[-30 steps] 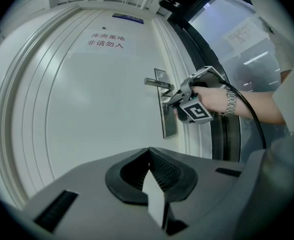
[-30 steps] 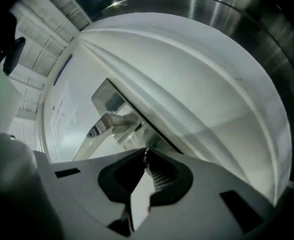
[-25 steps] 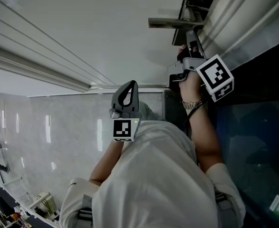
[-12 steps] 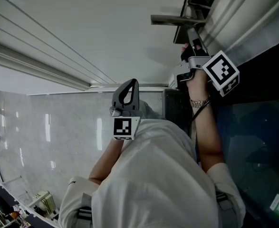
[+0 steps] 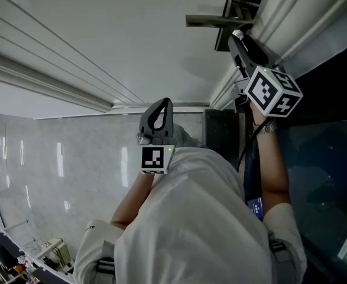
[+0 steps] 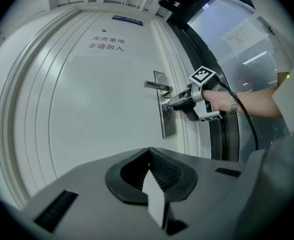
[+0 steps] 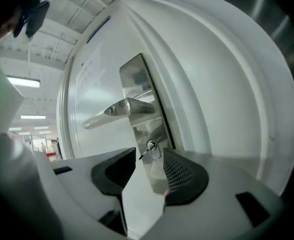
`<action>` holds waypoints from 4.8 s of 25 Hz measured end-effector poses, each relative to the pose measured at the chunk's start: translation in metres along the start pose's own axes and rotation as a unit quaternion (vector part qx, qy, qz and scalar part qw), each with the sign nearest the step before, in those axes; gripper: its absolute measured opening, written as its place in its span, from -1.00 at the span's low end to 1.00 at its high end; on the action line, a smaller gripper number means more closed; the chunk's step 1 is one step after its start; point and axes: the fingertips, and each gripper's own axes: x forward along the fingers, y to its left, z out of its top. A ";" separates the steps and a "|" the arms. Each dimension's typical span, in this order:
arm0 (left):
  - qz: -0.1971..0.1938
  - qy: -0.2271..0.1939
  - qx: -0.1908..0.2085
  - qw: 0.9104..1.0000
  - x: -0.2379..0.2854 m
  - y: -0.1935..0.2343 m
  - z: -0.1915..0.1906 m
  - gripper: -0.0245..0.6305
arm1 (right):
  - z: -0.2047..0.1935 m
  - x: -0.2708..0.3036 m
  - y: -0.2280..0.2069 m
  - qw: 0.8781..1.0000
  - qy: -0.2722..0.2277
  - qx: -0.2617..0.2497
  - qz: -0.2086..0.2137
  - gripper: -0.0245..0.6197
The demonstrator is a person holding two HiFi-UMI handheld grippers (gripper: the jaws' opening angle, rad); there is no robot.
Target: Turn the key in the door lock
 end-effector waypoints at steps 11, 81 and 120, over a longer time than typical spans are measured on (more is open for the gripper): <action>-0.009 -0.002 0.001 1.000 0.000 -0.006 0.004 -0.90 | -0.005 -0.003 0.008 0.906 0.075 -0.413 -0.062 -0.43; 0.000 0.000 -0.005 1.000 -0.005 -0.004 -0.001 -0.90 | 0.003 0.000 -0.007 0.970 -0.099 0.213 -0.067 -0.89; -0.008 0.001 -0.003 1.000 -0.006 -0.004 -0.003 -0.90 | -0.006 -0.006 0.018 0.938 -0.010 -0.336 -0.082 -0.37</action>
